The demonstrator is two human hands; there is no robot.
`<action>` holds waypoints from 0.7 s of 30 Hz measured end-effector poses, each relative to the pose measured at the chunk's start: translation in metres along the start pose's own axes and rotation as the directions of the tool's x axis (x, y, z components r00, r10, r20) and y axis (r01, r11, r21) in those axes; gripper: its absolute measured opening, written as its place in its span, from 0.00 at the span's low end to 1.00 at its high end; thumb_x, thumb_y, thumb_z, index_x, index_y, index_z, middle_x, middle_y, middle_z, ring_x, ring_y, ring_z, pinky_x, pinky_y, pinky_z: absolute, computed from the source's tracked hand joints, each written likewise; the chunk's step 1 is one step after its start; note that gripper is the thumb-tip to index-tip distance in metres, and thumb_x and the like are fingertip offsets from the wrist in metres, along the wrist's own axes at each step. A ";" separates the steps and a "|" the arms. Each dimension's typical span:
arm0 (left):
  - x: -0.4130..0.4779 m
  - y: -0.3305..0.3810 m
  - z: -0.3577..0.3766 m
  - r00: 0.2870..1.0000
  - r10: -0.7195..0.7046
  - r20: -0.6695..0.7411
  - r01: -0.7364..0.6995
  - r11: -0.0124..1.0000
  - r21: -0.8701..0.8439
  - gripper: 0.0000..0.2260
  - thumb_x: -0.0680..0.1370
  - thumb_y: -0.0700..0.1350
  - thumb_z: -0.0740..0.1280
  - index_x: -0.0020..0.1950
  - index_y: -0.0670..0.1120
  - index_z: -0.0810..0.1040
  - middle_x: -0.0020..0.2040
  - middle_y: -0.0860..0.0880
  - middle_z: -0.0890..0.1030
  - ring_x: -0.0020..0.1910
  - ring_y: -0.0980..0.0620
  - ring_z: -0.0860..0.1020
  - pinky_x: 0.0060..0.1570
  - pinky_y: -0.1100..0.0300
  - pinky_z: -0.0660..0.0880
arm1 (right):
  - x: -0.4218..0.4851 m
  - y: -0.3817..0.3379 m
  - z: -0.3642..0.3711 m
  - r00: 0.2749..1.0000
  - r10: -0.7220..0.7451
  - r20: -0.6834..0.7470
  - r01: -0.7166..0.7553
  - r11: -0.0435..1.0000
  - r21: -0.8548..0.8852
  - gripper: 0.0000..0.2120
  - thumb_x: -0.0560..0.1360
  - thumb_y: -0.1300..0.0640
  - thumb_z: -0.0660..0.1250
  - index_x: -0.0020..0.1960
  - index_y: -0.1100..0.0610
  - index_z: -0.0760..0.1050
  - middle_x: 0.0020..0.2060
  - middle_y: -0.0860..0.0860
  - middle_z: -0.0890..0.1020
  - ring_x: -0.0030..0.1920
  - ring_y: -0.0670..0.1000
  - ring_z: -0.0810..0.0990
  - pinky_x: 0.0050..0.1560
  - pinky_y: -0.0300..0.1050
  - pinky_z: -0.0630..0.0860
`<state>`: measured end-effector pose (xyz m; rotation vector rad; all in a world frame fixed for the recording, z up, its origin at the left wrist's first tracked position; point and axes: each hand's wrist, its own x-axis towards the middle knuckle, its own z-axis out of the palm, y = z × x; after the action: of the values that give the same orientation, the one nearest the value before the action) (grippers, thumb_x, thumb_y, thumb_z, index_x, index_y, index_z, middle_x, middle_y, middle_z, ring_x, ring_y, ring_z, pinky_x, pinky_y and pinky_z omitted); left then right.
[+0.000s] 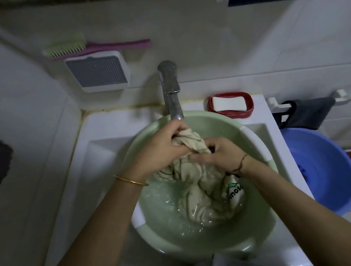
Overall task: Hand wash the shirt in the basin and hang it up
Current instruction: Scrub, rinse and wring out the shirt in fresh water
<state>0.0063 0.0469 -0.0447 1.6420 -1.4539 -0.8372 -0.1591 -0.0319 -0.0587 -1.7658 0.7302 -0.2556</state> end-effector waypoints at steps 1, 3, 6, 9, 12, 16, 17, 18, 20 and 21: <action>-0.003 -0.006 -0.002 0.995 -0.075 0.064 0.073 0.997 0.025 0.13 0.69 0.44 0.76 0.47 0.52 0.74 0.40 0.56 0.76 0.38 0.64 0.74 0.42 0.65 0.71 | -0.001 -0.001 -0.004 0.998 0.044 -0.052 -0.041 0.997 0.058 0.07 0.71 0.58 0.73 0.45 0.61 0.81 0.38 0.52 0.80 0.39 0.47 0.76 0.44 0.43 0.72; -0.009 -0.023 -0.003 0.930 -0.271 0.248 0.250 0.962 0.113 0.13 0.66 0.48 0.78 0.42 0.51 0.75 0.37 0.55 0.77 0.35 0.60 0.73 0.39 0.60 0.71 | -0.004 -0.001 -0.013 0.989 0.118 -0.089 -0.103 0.981 0.163 0.03 0.73 0.59 0.70 0.42 0.59 0.81 0.37 0.52 0.82 0.39 0.48 0.79 0.44 0.43 0.73; -0.013 -0.043 0.000 0.846 -0.406 0.346 0.333 0.908 0.252 0.18 0.64 0.50 0.78 0.46 0.47 0.75 0.43 0.48 0.80 0.40 0.54 0.75 0.44 0.54 0.74 | -0.002 -0.003 -0.019 0.979 0.206 -0.011 -0.193 0.933 0.305 0.05 0.75 0.60 0.66 0.43 0.57 0.80 0.39 0.52 0.83 0.42 0.51 0.81 0.47 0.43 0.77; -0.012 -0.061 -0.005 0.891 -0.396 0.220 0.353 0.911 0.211 0.20 0.61 0.53 0.75 0.46 0.47 0.72 0.40 0.49 0.76 0.39 0.52 0.73 0.41 0.55 0.72 | 0.012 0.010 -0.026 0.941 0.290 -0.174 -0.288 0.957 0.036 0.08 0.77 0.53 0.65 0.51 0.56 0.77 0.45 0.50 0.80 0.48 0.51 0.78 0.49 0.43 0.73; -0.008 -0.072 0.004 0.934 -0.355 -0.050 0.358 0.921 0.152 0.15 0.70 0.43 0.72 0.50 0.48 0.68 0.45 0.49 0.72 0.42 0.51 0.71 0.45 0.57 0.69 | 0.035 0.028 -0.030 0.908 0.295 -0.298 -0.361 0.912 -0.196 0.20 0.75 0.51 0.67 0.63 0.59 0.70 0.56 0.54 0.78 0.58 0.54 0.75 0.58 0.48 0.71; 0.000 -0.083 0.043 0.896 -0.293 -0.334 0.416 0.818 0.399 0.20 0.74 0.44 0.66 0.63 0.44 0.66 0.58 0.44 0.70 0.56 0.44 0.71 0.59 0.53 0.68 | 0.059 0.046 0.003 0.899 0.293 -0.326 -0.407 0.835 -0.371 0.23 0.76 0.51 0.64 0.67 0.54 0.60 0.59 0.56 0.74 0.56 0.60 0.77 0.55 0.57 0.75; 0.000 -0.086 0.054 0.893 -0.327 -0.310 0.447 0.731 0.515 0.21 0.75 0.49 0.65 0.66 0.46 0.65 0.61 0.42 0.68 0.59 0.41 0.70 0.61 0.52 0.67 | 0.063 0.051 0.016 0.909 0.263 -0.325 -0.399 0.776 -0.489 0.22 0.77 0.52 0.61 0.68 0.51 0.58 0.59 0.57 0.73 0.54 0.61 0.77 0.52 0.57 0.76; -0.003 -0.090 0.065 0.876 -0.402 -0.267 0.477 0.638 0.604 0.24 0.76 0.53 0.63 0.70 0.49 0.63 0.65 0.41 0.65 0.62 0.40 0.67 0.62 0.51 0.66 | 0.066 0.060 0.030 0.924 0.243 -0.296 -0.378 0.704 -0.602 0.21 0.78 0.52 0.58 0.69 0.49 0.56 0.60 0.58 0.71 0.54 0.61 0.76 0.51 0.57 0.76; -0.009 -0.098 0.084 0.825 -0.534 -0.188 0.484 0.492 0.724 0.28 0.76 0.60 0.59 0.75 0.56 0.55 0.71 0.40 0.58 0.66 0.39 0.62 0.65 0.48 0.62 | 0.066 0.078 0.058 0.944 0.248 -0.216 -0.323 0.566 -0.759 0.24 0.80 0.52 0.54 0.73 0.49 0.51 0.63 0.59 0.67 0.59 0.62 0.72 0.53 0.58 0.74; -0.011 -0.100 0.089 0.804 -0.571 -0.166 0.474 0.447 0.758 0.29 0.76 0.61 0.57 0.75 0.59 0.52 0.72 0.41 0.55 0.67 0.39 0.61 0.66 0.47 0.61 | 0.064 0.087 0.068 0.949 0.248 -0.197 -0.299 0.500 -0.813 0.25 0.80 0.52 0.53 0.74 0.50 0.48 0.64 0.60 0.66 0.61 0.62 0.70 0.55 0.58 0.73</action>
<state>-0.0242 0.0518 -0.1758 2.8805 -1.4850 -0.6338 -0.1037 -0.0300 -0.1738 -2.5047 1.3116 0.3544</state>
